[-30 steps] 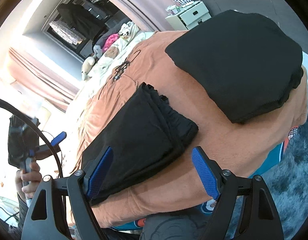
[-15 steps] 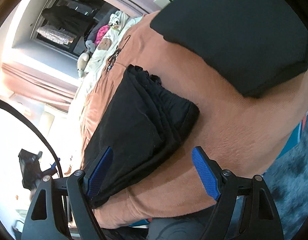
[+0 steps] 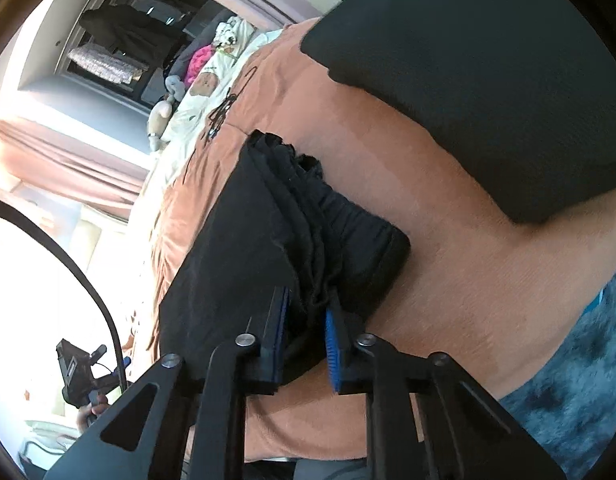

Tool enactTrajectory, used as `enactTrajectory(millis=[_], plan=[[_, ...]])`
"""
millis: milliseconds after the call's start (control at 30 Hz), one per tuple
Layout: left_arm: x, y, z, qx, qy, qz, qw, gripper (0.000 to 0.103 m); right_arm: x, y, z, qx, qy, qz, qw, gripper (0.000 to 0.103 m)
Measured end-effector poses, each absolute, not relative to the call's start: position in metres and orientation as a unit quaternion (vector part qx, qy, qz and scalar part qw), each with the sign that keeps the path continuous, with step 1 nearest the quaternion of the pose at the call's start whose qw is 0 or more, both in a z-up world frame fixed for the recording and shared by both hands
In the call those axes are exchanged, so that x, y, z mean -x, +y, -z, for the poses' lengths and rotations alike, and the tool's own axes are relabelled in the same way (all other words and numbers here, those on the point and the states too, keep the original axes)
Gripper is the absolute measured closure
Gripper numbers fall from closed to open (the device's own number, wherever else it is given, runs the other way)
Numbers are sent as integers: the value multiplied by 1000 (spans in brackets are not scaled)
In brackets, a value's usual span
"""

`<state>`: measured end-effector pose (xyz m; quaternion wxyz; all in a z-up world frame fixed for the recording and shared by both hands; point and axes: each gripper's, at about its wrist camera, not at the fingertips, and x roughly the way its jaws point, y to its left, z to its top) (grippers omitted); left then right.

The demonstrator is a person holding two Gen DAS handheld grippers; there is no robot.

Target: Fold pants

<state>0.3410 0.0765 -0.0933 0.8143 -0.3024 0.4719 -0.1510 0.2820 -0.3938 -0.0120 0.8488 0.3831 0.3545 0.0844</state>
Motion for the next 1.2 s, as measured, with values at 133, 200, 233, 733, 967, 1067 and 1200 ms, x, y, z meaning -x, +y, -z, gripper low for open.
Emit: enactTrajectory(millis=[133,200,233,733,967,1067,1200], plan=[[-334,90,107,314,480,129,809,20,-286,-394,-10,-351,342,-82,868,94],[-329,96,115,322,482,120,806,20,-287,-391,-22,-335,337,-92,875,94],[-327,98,117,324,483,116,805,20,-288,-391,-28,-327,333,-94,879,94],[-318,93,169,344,535,109,764,38,-294,-372,21,-301,363,-44,881,94],[-323,72,180,347,550,133,748,50,-289,-365,8,-286,362,-29,887,95],[-324,68,185,342,555,127,748,60,-295,-363,12,-278,378,-23,883,94],[-321,66,180,324,549,119,761,82,-293,-363,11,-297,389,-25,872,88]])
